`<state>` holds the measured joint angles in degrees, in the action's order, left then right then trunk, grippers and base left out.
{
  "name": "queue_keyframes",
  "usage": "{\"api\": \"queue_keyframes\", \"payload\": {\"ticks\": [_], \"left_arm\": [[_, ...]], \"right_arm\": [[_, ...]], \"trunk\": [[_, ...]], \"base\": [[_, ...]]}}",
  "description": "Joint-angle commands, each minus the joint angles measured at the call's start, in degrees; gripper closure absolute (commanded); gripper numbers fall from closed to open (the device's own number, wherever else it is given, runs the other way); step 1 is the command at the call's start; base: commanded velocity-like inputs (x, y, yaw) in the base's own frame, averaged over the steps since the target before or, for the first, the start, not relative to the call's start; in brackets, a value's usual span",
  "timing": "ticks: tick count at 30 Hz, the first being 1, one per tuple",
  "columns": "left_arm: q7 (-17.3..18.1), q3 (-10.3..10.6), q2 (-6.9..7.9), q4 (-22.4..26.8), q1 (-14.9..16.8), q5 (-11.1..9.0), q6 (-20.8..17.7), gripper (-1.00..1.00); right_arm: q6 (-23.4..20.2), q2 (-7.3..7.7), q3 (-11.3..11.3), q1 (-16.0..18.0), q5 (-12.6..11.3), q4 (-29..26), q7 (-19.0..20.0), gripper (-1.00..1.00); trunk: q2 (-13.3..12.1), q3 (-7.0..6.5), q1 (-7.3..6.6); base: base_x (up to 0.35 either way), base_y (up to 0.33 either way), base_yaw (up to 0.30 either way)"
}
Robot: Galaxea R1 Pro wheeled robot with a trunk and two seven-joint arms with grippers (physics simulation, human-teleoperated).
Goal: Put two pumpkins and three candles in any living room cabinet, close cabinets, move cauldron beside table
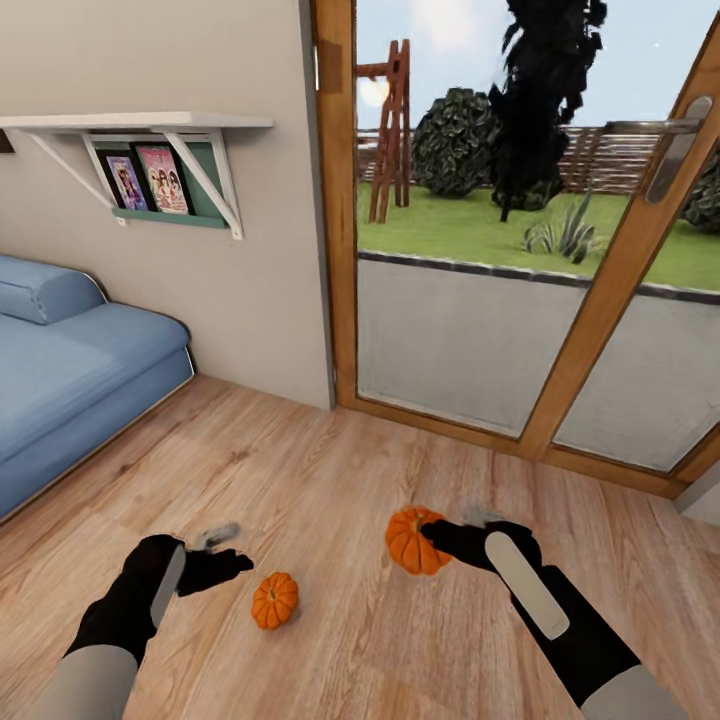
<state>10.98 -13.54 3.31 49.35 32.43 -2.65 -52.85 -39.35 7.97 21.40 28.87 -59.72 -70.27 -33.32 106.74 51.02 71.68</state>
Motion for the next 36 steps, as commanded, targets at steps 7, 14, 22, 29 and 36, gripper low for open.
{"api": "queue_keyframes", "payload": {"ticks": [7, 14, 22, 29, 36], "left_arm": [[0.08, -12.69, -0.01, -0.36, 0.02, -1.05, 1.39, -1.00], [0.22, -18.29, 0.10, -0.36, 0.01, -4.02, 1.48, -1.00], [0.35, -19.03, 0.06, -0.31, 0.01, -4.37, 1.57, -1.00], [0.36, -20.12, 0.03, -0.39, 0.02, -4.48, 2.41, -1.00], [0.52, -24.54, 0.08, -0.56, 0.00, -4.48, 4.97, -1.00]], "right_arm": [[-0.11, 0.13, -0.15, 0.23, -0.04, -0.28, 1.63, 1.00], [-0.02, 0.11, 0.07, 0.16, -0.12, -0.47, 4.52, 1.00], [0.71, 0.06, 0.33, 0.06, 0.22, -0.35, 9.90, 1.00], [0.84, -2.12, 0.33, 0.05, 0.71, 0.01, 10.02, 1.00], [0.82, -2.41, 0.03, 0.05, 0.75, -0.38, 10.01, 1.00]], "trunk": [[0.00, 0.00, 0.00], [0.00, 0.00, 0.00], [3.21, 1.44, 1.76], [6.02, 2.69, 3.29], [8.82, 3.95, 4.83]], "base": [[0.001, 0.000, 0.000], [0.000, 0.000, 0.000], [0.000, 0.000, 0.000], [0.000, 0.000, 0.000], [0.000, 0.000, 0.000]]}}
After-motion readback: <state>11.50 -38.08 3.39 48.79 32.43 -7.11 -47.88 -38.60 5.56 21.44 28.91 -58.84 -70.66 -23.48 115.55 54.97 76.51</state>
